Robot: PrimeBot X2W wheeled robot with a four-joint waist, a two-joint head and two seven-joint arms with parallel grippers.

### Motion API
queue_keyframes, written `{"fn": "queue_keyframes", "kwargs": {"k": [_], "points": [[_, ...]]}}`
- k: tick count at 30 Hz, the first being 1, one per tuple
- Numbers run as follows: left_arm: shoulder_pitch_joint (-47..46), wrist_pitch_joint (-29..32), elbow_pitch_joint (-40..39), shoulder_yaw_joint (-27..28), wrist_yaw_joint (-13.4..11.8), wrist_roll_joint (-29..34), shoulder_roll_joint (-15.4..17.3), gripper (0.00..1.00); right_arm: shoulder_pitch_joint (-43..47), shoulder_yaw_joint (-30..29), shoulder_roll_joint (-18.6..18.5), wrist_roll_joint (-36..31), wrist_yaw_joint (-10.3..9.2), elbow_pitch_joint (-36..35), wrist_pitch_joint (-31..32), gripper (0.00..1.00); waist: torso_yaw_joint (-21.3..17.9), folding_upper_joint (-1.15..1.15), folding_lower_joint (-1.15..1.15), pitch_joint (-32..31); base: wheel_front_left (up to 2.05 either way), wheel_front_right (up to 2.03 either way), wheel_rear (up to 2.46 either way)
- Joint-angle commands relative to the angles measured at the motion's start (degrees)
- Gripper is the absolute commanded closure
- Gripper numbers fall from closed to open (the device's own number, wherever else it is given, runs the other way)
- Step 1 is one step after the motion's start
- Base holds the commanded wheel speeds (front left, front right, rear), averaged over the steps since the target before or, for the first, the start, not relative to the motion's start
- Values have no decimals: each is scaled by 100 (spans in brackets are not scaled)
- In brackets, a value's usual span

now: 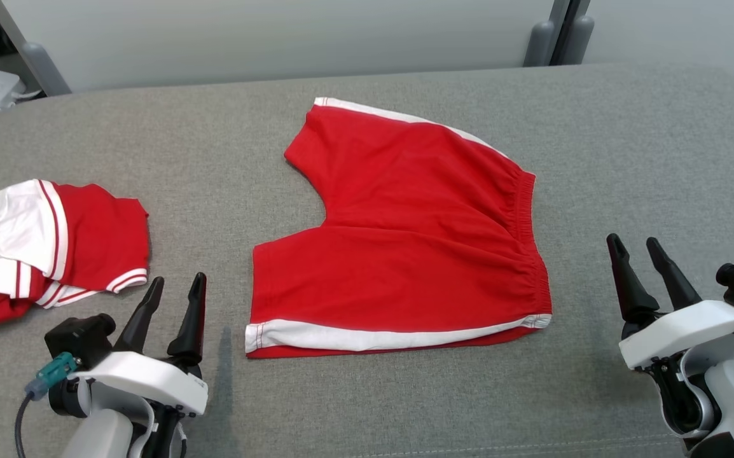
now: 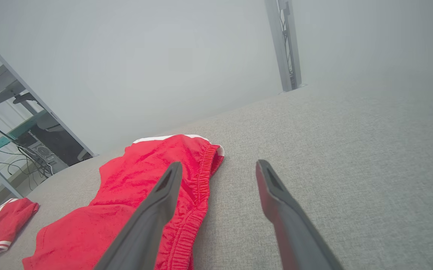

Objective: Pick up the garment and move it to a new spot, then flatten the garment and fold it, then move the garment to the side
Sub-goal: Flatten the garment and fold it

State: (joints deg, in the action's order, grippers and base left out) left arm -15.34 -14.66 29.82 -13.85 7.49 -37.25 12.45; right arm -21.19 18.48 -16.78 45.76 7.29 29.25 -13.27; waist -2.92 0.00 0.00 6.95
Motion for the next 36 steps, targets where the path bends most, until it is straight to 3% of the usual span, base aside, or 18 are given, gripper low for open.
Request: {"fn": "queue_keyframes", "kwargs": {"k": [1, 7, 14, 26, 36], "points": [[42, -34, -210, 437, 0, 329, -9, 0, -41, -70, 30, -357, 20, -59, -130, 0, 10, 0, 0, -92, 0, 0, 0], [349, -34, -484, 965, 0, 1388, -437, 0, 399, -1071, 610, -1713, 20, -626, -170, 0, 47, 0, 0, -402, 0, 0, 0], [826, -34, -775, 1300, 0, 2302, -694, 0, 1293, -1542, 1059, -2791, 20, -1325, -172, 0, 99, 0, 0, -695, 0, 0, 0], [1541, -34, -1039, 1576, -88, 3107, -906, 0, 2101, -1615, 1251, -3344, 20, -1450, -173, 0, 119, 0, 0, -814, 0, 0, 0], [1669, -34, -505, 1401, -38, 3134, -945, 0, 2113, -1316, 1304, -3419, 20, -582, -173, 0, 176, 0, 0, -794, 0, 0, 0]]}}
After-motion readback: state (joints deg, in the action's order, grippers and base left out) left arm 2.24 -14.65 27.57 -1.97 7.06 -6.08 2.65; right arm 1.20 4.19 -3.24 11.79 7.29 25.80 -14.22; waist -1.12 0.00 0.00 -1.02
